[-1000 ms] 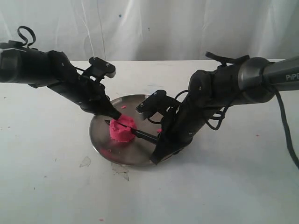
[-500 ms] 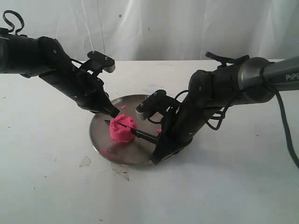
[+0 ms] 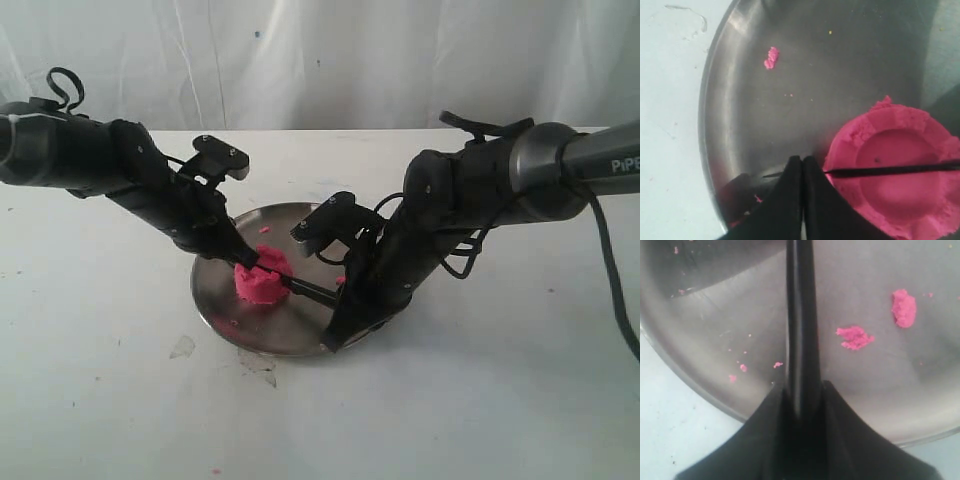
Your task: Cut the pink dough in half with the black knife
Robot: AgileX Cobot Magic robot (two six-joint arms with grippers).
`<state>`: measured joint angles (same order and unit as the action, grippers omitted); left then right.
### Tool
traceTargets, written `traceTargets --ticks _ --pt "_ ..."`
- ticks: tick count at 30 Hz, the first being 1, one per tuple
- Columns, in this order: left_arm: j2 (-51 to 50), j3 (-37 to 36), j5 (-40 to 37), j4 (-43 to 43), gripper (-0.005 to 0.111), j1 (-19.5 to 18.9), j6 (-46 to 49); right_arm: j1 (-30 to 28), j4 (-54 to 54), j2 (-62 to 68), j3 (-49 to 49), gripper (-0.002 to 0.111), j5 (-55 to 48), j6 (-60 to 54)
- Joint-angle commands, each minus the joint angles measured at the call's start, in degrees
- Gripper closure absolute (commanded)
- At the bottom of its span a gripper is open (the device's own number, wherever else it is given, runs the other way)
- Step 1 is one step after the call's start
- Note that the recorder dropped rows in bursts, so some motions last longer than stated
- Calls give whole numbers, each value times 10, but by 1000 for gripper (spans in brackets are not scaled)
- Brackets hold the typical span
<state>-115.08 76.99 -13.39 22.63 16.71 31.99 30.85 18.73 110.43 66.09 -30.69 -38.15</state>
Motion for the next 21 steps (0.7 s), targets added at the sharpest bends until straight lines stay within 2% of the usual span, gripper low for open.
traceTargets --ticks 1,21 --pt "2 -4 16 0 107 0 2 1 -3 0 1 108 11 -2" --pt "-33 -4 8 -1 107 0 2 1 -3 6 1 108 8 -2"
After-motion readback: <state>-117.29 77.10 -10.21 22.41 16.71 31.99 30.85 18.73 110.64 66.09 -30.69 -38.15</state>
